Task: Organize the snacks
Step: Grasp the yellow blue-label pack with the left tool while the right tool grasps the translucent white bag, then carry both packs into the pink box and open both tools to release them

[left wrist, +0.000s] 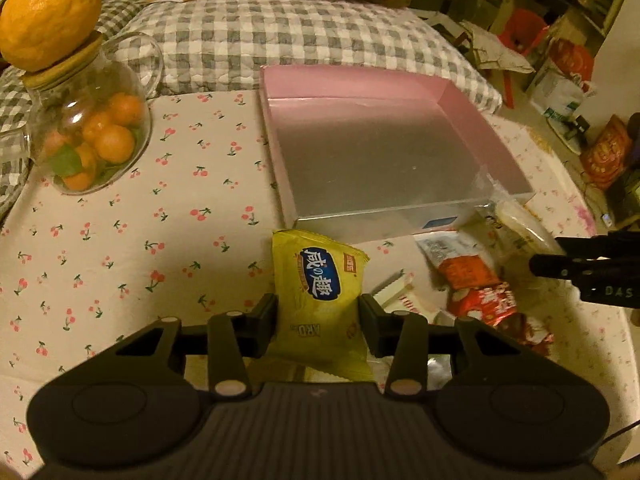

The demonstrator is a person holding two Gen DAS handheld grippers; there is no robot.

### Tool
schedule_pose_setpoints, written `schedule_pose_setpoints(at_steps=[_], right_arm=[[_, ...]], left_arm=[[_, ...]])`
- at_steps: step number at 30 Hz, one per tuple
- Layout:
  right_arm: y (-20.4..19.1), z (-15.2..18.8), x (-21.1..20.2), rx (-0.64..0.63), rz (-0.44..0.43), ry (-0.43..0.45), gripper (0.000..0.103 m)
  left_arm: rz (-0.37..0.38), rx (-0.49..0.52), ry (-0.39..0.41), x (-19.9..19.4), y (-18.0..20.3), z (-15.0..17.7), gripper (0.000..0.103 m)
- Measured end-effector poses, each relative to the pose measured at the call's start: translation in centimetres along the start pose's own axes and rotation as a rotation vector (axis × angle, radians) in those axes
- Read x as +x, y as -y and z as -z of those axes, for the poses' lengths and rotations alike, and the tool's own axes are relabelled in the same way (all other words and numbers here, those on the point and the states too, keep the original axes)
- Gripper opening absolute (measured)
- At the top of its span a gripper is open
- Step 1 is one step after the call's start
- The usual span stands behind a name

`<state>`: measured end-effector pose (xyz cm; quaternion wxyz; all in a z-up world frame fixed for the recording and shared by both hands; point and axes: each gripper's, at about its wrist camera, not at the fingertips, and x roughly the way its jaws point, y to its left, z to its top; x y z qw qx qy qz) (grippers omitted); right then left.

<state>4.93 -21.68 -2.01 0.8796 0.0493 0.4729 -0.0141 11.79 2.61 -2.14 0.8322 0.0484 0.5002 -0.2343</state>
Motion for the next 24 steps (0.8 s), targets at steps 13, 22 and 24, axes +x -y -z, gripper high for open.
schedule_pose_setpoints(at_steps=[13, 22, 24], right_arm=[[0.5, -0.9, -2.2, 0.07, -0.054, 0.05, 0.044], [1.6, -2.2, -2.8, 0.118, -0.082, 0.073, 0.044], [1.7, -2.8, -2.5, 0.12, -0.079, 0.075, 0.044]], left_arm=[[0.075, -0.025, 0.121, -2.7, 1.9, -0.9, 0.04], [0.084, -0.003, 0.121, -0.8, 3.6, -3.5, 0.041], [0.079, 0.003, 0.121, -0.2, 3.9, -4.2, 0.041]])
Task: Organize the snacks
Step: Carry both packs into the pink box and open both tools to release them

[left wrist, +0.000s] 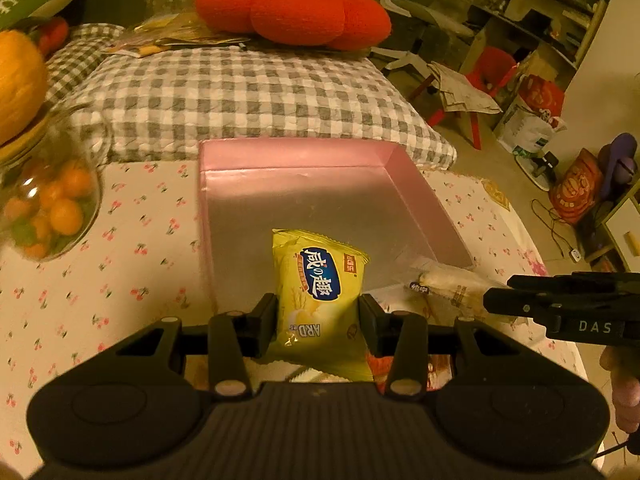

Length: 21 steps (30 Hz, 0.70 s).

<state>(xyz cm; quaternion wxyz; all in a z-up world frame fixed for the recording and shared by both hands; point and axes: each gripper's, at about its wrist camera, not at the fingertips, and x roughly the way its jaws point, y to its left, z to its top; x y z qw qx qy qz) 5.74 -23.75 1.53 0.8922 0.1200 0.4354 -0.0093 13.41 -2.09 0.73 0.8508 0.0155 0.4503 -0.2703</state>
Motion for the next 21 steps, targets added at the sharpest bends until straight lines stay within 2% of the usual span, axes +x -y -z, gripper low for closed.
schedule_pose_setpoints(at_steps=[4, 11, 13, 15, 21], right_arm=[[0.6, -1.1, 1.1, 0.014, 0.001, -0.006, 0.044], [2.1, -3.1, 3.9, 0.085, -0.003, -0.02, 0.044], [2.2, -3.5, 4.7, 0.096, -0.004, -0.024, 0.043], [2.1, -3.9, 5.3, 0.095, -0.009, -0.023, 0.037], [1.3, -4.5, 6.4, 0.064, 0.017, -0.023, 0.037]], left_arm=[[-0.001, -0.021, 0.0, 1.3, 0.0, -1.1, 0.041], [0.002, -0.127, -0.024, 4.0, -1.2, -2.5, 0.041], [-0.012, -0.147, -0.028, 4.7, -1.5, -2.7, 0.041], [-0.032, -0.152, -0.03, 5.3, -1.7, -2.8, 0.041], [-0.063, -0.167, -0.028, 6.3, -2.4, -2.9, 0.041]])
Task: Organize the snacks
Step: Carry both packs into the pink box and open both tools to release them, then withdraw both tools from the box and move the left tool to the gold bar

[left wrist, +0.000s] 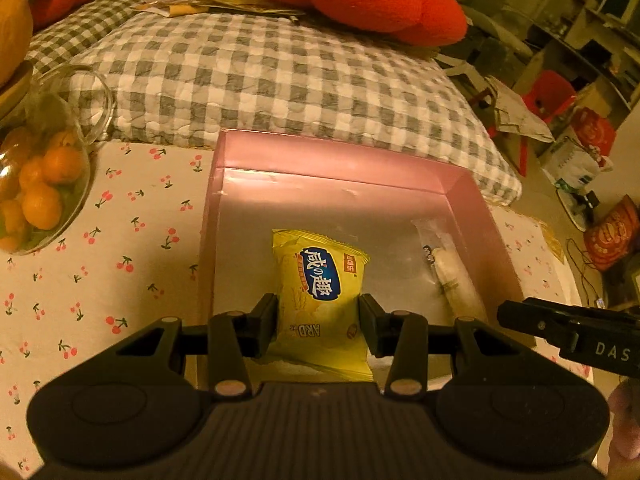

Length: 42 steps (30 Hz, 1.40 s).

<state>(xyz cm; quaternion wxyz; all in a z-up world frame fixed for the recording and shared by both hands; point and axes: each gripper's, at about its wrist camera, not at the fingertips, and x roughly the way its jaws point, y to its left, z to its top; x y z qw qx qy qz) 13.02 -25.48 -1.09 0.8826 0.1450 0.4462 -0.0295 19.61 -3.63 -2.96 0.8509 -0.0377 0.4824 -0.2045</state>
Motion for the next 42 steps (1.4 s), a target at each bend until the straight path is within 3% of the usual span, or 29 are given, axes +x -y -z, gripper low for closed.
schedule_pose_setpoints(at_steps=[5, 9, 11, 17, 20, 26, 35, 42], right_arm=[[-0.2, -0.1, 0.0, -0.007, 0.012, 0.008, 0.04], [-0.1, -0.1, -0.2, 0.001, 0.02, 0.012, 0.047], [-0.1, 0.0, -0.4, 0.004, 0.017, 0.015, 0.057], [-0.3, 0.4, -1.1, -0.006, 0.015, 0.016, 0.071], [-0.5, 0.7, -1.8, -0.013, 0.013, 0.015, 0.08], [-1.3, 1.7, -3.5, -0.051, -0.004, 0.025, 0.088], [-1.8, 3.2, -6.0, -0.094, 0.016, 0.031, 0.091], [-1.4, 4.8, -7.0, -0.054, 0.018, 0.027, 0.093]], left_arm=[[-0.004, 0.013, 0.028, 0.2, -0.1, 0.0, 0.041], [-0.027, 0.024, 0.067, -0.1, 0.1, -0.1, 0.076], [-0.022, 0.028, 0.071, -0.4, 0.0, -0.1, 0.078], [-0.02, 0.037, 0.061, -1.4, -0.2, 0.4, 0.087], [-0.021, 0.037, 0.061, -2.1, -0.3, 0.8, 0.096], [-0.03, 0.077, 0.067, -4.3, -0.2, 1.8, 0.101], [-0.073, 0.049, 0.049, -6.5, -1.5, 3.1, 0.103], [-0.127, 0.08, 0.026, -7.6, -2.4, 4.4, 0.103]])
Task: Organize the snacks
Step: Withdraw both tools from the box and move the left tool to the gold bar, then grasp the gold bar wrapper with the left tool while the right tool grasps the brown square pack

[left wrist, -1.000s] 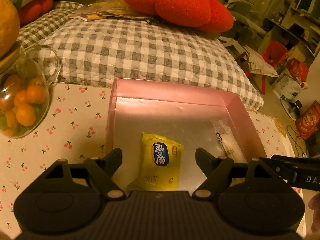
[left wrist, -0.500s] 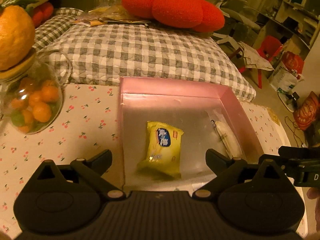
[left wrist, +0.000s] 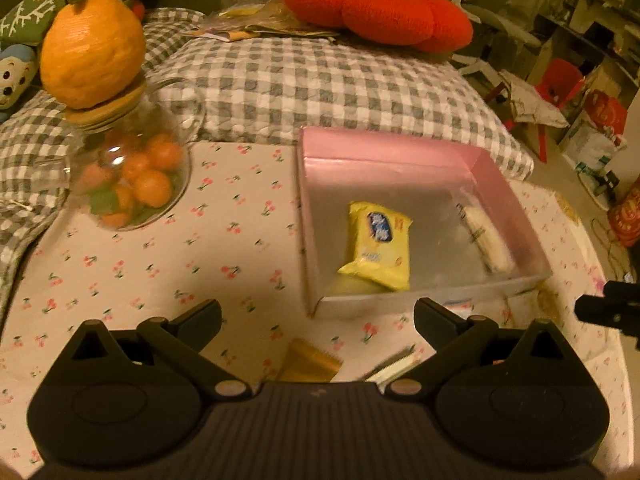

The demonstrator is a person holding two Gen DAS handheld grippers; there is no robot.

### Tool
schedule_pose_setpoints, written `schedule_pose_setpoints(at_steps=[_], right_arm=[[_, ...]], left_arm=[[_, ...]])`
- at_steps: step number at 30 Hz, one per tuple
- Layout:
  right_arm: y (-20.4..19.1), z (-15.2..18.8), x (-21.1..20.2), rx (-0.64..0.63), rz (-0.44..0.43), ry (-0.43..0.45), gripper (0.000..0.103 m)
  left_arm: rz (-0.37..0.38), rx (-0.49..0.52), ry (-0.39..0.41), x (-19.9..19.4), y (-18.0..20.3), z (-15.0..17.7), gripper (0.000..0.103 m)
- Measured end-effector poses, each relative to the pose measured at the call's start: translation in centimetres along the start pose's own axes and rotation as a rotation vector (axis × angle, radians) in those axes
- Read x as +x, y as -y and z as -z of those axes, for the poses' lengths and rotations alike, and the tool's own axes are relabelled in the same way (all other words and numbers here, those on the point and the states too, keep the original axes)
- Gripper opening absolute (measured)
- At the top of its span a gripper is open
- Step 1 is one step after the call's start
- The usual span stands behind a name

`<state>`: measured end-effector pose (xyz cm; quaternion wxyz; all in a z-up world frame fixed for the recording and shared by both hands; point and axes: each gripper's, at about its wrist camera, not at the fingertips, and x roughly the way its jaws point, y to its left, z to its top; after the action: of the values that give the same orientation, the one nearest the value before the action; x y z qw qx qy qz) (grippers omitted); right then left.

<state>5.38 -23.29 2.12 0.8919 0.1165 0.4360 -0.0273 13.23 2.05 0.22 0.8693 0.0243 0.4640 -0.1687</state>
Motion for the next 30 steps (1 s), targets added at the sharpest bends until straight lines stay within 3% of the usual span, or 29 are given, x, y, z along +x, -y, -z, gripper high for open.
schedule_pose_setpoints(at_steps=[8, 13, 21, 30], right_arm=[[0.9, 2.2, -0.4, 0.073, 0.047, -0.033, 0.094], [1.3, 2.6, -0.1, 0.085, 0.06, -0.038, 0.094], [1.8, 2.6, 1.5, 0.113, 0.089, -0.074, 0.094], [1.3, 3.0, 2.8, 0.079, 0.117, -0.109, 0.094]], left_arm=[[-0.011, 0.009, -0.014, -0.5, -1.1, 2.1, 0.103], [-0.02, -0.003, -0.062, 0.3, -2.3, 2.6, 0.102], [0.014, -0.024, -0.171, 3.1, -2.9, 3.6, 0.094], [-0.025, -0.038, -0.184, 5.0, -3.2, 3.9, 0.089]])
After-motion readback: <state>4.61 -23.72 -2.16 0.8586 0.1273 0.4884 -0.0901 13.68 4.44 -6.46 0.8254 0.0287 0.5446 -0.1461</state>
